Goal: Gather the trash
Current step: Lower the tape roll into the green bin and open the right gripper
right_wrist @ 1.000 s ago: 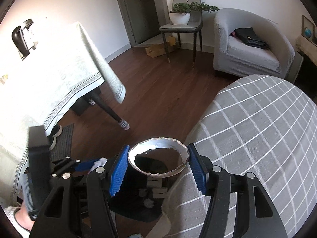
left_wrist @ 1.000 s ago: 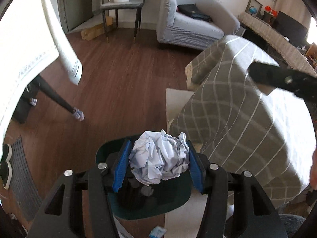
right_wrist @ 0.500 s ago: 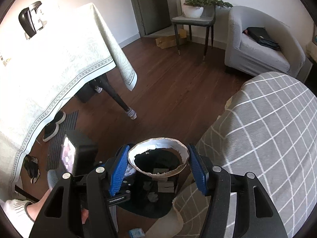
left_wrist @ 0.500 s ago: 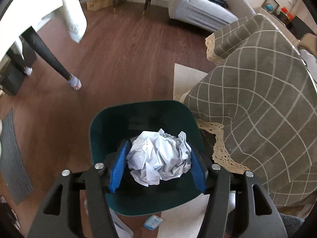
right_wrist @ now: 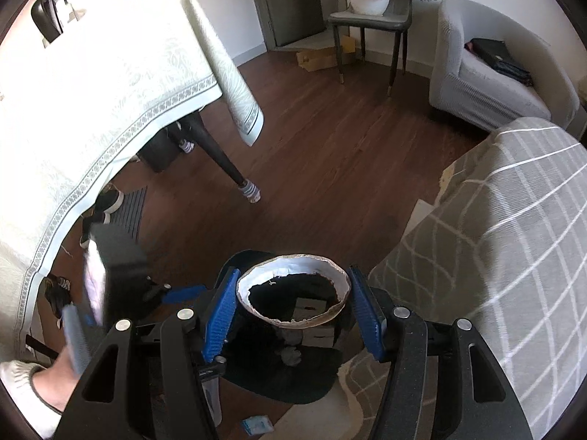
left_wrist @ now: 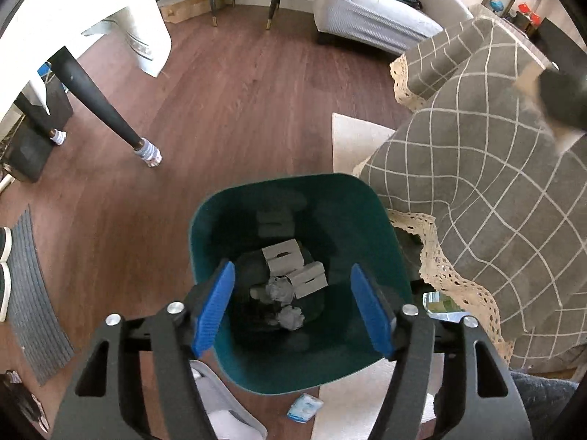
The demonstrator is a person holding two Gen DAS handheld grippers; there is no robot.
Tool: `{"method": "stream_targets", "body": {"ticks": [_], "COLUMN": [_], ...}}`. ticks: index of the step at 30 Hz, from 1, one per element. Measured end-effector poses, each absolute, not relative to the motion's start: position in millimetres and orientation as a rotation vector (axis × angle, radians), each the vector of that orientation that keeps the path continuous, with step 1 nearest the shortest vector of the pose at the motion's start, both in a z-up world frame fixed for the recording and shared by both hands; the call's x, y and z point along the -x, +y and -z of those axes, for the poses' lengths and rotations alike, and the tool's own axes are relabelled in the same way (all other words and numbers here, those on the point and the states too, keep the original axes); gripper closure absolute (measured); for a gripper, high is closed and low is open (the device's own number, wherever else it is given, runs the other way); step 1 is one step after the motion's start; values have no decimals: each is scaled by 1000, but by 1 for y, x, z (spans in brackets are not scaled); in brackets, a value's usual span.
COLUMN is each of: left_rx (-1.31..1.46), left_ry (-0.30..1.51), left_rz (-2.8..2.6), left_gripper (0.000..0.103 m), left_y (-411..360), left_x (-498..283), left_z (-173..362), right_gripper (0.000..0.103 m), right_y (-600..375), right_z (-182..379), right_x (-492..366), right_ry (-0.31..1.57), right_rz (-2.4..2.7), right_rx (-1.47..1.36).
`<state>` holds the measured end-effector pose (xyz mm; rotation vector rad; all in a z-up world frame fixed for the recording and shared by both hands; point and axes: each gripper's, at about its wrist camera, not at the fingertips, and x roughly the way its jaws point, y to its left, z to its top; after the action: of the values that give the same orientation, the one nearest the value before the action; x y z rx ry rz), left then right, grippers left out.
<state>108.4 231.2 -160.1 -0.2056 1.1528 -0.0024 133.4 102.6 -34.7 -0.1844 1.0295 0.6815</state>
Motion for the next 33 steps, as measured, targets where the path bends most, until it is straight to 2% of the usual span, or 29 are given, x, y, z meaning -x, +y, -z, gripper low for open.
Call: {"method": "stream_targets", "body": {"ticks": [15, 23, 25, 33], "left_rx": [245, 251, 240, 241], "left_ry": [999, 917, 906, 880], "left_rz": [-51, -46, -40, -28], "left_gripper": [67, 69, 69, 69], "left_y": [276, 272, 268, 261], "left_x": [-87, -80, -79, -82], "left_z": [92, 50, 44, 32], "right_gripper": [43, 41, 30, 31], "right_y": [138, 145, 145, 133], "right_z": [103, 139, 146, 151], "right_x": [-124, -120, -119, -113], "right_ry": [1151, 1214, 1225, 1230], "right_rz": [-696, -687, -688, -680], "right_rx": [234, 283, 309, 337]}}
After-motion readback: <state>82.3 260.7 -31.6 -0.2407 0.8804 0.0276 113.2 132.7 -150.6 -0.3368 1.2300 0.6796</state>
